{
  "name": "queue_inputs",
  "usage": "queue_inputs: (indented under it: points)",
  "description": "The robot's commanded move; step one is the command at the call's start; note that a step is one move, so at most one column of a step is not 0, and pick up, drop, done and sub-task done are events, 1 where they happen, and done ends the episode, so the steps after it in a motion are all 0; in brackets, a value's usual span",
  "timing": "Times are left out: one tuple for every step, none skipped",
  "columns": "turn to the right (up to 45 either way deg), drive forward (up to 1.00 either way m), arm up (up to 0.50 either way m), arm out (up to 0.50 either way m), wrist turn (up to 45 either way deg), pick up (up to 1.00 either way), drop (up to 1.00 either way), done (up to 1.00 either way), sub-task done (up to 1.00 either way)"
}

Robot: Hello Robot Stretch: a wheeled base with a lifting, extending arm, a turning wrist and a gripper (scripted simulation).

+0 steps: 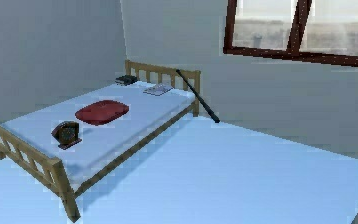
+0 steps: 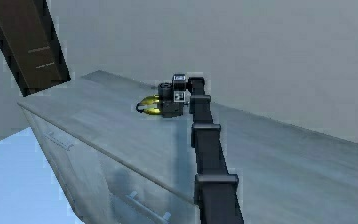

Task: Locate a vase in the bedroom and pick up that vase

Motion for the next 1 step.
queue_inputs:
  points:
    - [0.0,0.00,0.08,0.00,0.0,0.00,0.00,0.00,0.00]
